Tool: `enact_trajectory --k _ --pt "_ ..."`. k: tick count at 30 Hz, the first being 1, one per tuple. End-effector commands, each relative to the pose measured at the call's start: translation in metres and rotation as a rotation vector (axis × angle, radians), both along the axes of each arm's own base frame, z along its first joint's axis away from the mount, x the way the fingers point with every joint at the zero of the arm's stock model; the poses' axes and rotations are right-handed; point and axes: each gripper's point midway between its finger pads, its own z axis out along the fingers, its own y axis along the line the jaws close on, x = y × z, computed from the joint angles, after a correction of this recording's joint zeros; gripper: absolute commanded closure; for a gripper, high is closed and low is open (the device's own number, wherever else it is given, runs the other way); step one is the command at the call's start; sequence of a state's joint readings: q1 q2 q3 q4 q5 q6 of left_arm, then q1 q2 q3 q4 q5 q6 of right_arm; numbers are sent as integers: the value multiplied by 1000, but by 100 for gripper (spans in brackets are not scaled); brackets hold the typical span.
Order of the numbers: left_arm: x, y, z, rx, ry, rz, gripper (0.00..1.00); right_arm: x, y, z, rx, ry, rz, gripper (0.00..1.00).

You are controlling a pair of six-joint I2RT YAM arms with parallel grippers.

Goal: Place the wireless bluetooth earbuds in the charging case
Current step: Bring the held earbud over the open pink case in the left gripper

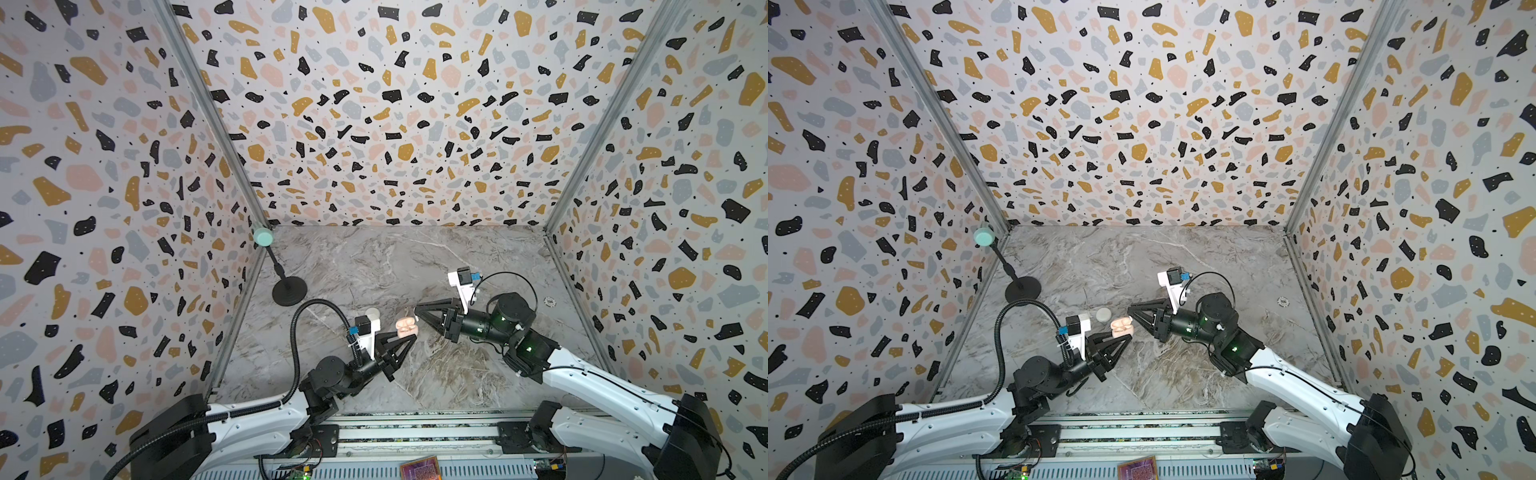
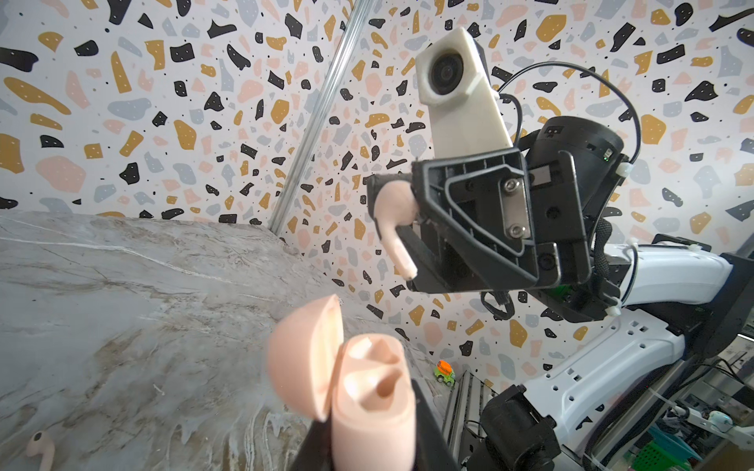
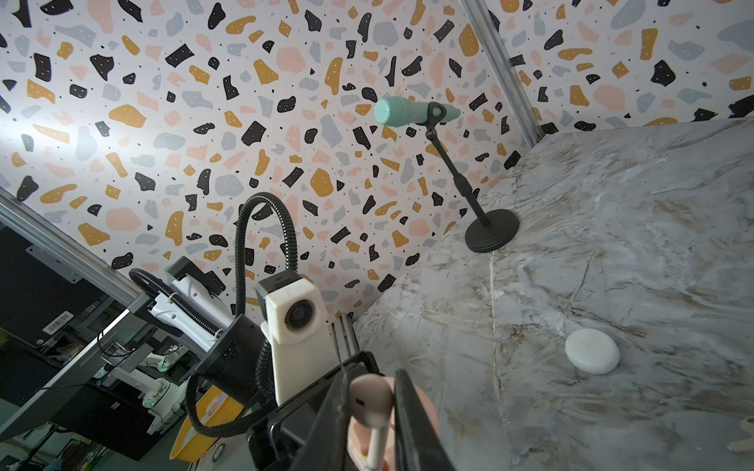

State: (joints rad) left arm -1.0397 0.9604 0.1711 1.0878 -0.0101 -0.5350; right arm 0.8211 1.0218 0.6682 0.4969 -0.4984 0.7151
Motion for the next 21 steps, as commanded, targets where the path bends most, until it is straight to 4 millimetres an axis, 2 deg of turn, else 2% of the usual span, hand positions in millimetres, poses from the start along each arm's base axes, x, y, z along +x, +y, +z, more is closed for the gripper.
enact_trajectory --k 1,21 --pt "-5 2 34 -112 -51 -9 100 -3 0 14 48 -35 -1 79" --pt "-9 3 52 -194 -43 -24 100 -12 7 12 62 -49 20 79"
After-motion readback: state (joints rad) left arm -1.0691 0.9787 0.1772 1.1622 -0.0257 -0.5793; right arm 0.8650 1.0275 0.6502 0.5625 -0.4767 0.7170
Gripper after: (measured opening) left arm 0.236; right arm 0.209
